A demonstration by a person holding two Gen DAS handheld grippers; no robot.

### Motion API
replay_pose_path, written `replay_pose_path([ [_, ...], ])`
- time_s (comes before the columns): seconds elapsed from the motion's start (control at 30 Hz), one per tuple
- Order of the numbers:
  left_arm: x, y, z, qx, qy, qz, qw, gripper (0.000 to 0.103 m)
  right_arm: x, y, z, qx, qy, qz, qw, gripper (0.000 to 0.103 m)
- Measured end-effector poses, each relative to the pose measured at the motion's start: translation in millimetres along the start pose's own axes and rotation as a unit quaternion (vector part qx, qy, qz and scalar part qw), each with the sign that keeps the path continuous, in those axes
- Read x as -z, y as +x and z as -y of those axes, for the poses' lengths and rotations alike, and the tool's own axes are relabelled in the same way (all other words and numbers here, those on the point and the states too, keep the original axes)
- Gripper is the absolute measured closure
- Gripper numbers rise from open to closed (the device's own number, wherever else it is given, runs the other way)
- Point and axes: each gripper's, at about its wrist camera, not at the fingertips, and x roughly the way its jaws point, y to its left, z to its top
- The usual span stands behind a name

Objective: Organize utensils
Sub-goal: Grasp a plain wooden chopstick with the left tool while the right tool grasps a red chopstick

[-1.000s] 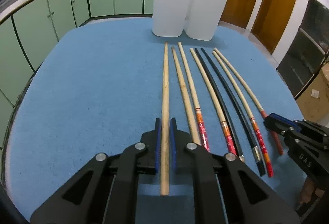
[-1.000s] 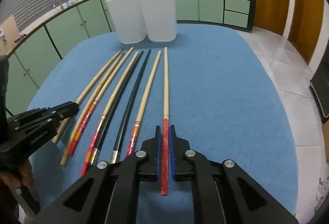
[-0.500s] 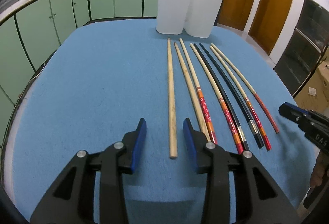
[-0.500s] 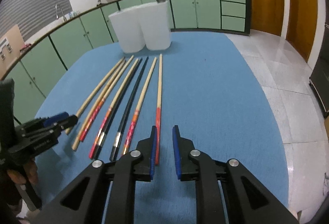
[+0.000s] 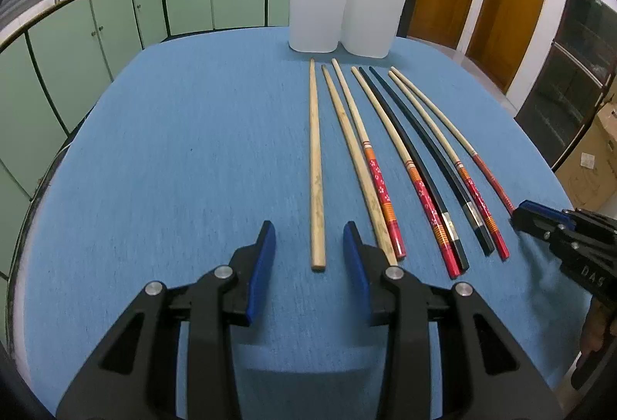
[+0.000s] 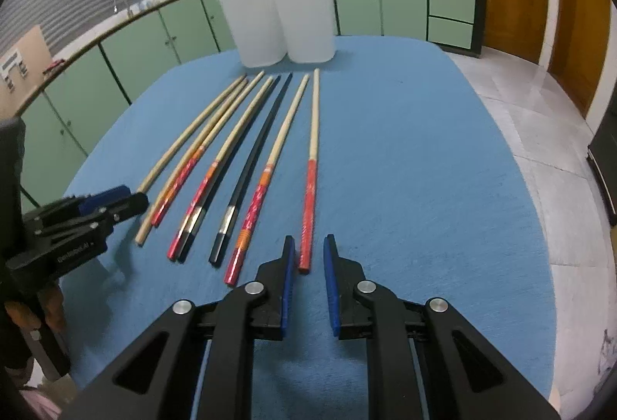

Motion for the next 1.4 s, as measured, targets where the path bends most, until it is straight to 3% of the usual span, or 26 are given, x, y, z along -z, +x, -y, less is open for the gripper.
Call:
replay_pose_path([
  [0.27,-0.4,0.9,1.8,-0.009,0.005,-0.001,0.9999,0.069,0.2,1.7,-4.9,0.015,-0.019,0.004,1.000,0.088],
  [0.57,0.2,0.4,3.1,-0.022,0.005,-0.001,0.9997,0.083,4.9,3.1,-14.0,0.033,-0.043,0.017,0.998,0.089],
  [0.7,0.6,-0.5,3.6,-0.020,0.005,0.000,0.9998,0.097,7.1,2.7,-24.6,0.049,-0.069,0.022,0.996,0.096],
  [0.93,-3.5,-7.8,1.4,-0.002,0.000,-0.002,1.0000,0.097,-7.6,-16.7,-16.6,0.041,-0.053,0.039,0.997,0.097],
  [1.23,-32.4,-51.9,5.6,0.001,0.013,0.043,0.9990,0.097,-41.2,-68.5,-8.0,0.024,-0.033,0.098,0.994,0.097],
  [1.4,-52.5,-82.8,3.7,0.003,0.015,0.087,0.9961,0.097,-58.0,-89.5,-4.9,0.015,-0.028,0.127,0.991,0.097],
])
